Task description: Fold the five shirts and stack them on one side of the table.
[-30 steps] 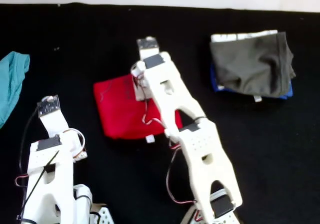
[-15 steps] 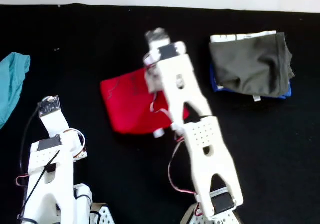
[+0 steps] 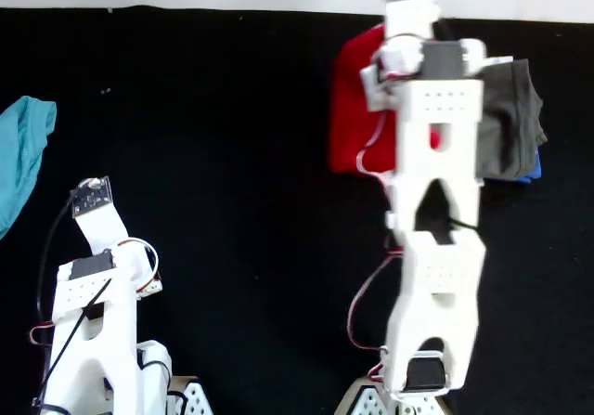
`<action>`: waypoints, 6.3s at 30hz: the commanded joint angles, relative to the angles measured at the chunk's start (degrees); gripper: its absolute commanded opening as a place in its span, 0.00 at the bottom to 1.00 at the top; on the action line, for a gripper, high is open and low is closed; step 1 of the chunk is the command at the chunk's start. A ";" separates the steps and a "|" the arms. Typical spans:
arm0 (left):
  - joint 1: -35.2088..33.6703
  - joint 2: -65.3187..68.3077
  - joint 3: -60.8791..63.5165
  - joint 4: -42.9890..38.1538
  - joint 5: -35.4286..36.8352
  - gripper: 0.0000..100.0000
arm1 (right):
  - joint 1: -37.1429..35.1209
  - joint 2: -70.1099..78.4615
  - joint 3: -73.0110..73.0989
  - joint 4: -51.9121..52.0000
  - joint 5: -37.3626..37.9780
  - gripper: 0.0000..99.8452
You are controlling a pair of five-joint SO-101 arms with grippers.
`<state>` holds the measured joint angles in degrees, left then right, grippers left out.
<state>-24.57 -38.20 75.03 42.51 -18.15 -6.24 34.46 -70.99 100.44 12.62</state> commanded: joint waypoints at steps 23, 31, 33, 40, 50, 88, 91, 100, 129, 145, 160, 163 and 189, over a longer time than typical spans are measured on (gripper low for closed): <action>-0.75 -0.04 0.13 -1.93 0.70 0.10 | 20.97 13.67 0.04 -16.04 14.86 0.01; -0.75 -0.04 0.13 -1.93 0.70 0.10 | 21.05 14.20 0.48 -25.54 18.90 0.01; -0.75 -0.04 0.13 -1.93 0.70 0.10 | 20.97 14.20 0.57 -27.21 18.90 0.04; -0.75 -0.04 0.22 -1.93 0.70 0.10 | 21.23 14.20 0.22 -23.34 18.55 0.26; -0.75 -0.04 0.22 -1.93 0.70 0.10 | 19.21 10.51 -9.98 -22.64 10.37 0.24; -0.75 -0.04 0.22 -1.93 0.70 0.10 | 14.90 4.18 -18.86 -12.09 0.53 0.23; -0.75 -0.04 0.22 -1.93 0.70 0.10 | 12.88 0.22 -18.86 -4.00 0.53 0.23; -0.75 -0.04 0.22 -1.93 0.70 0.10 | 6.55 -12.35 -8.31 0.92 0.44 0.23; -21.23 0.13 -21.93 19.52 -4.66 0.10 | -9.27 -88.57 150.90 -50.59 -2.02 0.03; -47.16 19.21 -44.97 9.85 -24.00 0.07 | -9.27 -108.62 166.55 -53.76 -2.37 0.01; -42.15 56.84 -85.32 18.11 -20.48 0.21 | -9.63 -114.51 168.13 -51.65 -2.11 0.01; -40.48 62.20 -89.54 18.29 -20.48 0.21 | -9.63 -114.51 168.13 -51.65 -2.11 0.01; -9.45 39.16 -105.54 45.80 -9.14 0.01 | -9.63 -114.51 168.22 -51.91 -2.11 0.01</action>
<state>-41.01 10.51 -26.07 84.35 -28.35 -15.21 -79.56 96.13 48.48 10.51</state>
